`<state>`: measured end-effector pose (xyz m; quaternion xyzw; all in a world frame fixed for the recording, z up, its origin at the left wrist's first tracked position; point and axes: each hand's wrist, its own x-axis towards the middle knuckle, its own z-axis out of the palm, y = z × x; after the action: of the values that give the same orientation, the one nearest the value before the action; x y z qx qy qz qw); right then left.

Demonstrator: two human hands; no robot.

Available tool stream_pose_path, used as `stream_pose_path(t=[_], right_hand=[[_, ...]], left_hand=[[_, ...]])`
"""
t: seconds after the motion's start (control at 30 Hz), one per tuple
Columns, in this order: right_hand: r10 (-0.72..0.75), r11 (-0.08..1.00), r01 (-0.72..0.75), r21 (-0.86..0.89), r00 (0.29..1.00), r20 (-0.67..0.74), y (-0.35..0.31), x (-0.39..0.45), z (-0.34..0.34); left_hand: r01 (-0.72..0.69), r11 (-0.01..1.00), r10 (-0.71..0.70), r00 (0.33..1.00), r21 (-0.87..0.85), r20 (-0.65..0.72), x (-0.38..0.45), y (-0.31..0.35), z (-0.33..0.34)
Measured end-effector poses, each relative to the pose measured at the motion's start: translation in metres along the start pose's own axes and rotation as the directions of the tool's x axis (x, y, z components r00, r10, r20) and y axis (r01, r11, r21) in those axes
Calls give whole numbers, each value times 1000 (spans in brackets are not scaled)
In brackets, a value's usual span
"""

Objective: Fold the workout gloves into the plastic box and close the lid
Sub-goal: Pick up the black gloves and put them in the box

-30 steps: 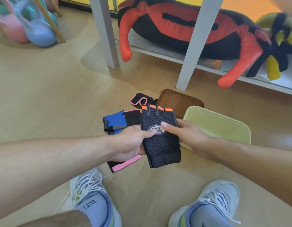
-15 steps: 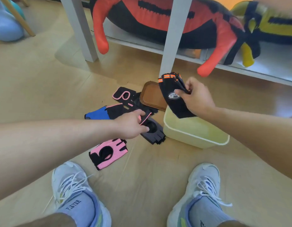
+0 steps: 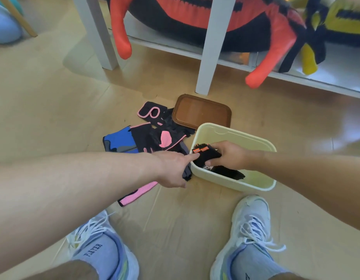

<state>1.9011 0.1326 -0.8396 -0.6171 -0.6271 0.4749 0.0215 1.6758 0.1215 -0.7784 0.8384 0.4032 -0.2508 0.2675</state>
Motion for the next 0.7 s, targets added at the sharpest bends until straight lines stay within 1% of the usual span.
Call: stream_pose_path(t=[0.07,0.13,0.3,0.4,0.5,0.57,0.7], right_hand=[[6,1000,-7,4,996,89,-2,3,-1],[56,998,-52,-32,988,142,1,8,-2],[180,972,-146,-183,967,183,21,17,2],[209,957,-157,-242,956,204,22,20,13],[175,917,-119,-380,977,118,27,24,28],[148,897,-112,-428,988,50,34,25,38],[99,908,-122,-401,992,-79,45,27,39]], left_hand=[[9,1000,-9,1000,21,26,2,-3,7],[9,998,-12,999,61,47,1,-5,15],[-83,990,79,996,113,43,-7,2,30],[-103,989,98,994,111,50,-9,7,37],[-82,994,77,995,78,64,-11,9,40],[-85,993,81,996,77,48,-12,9,39],[-65,997,65,998,38,5,-14,7,38]])
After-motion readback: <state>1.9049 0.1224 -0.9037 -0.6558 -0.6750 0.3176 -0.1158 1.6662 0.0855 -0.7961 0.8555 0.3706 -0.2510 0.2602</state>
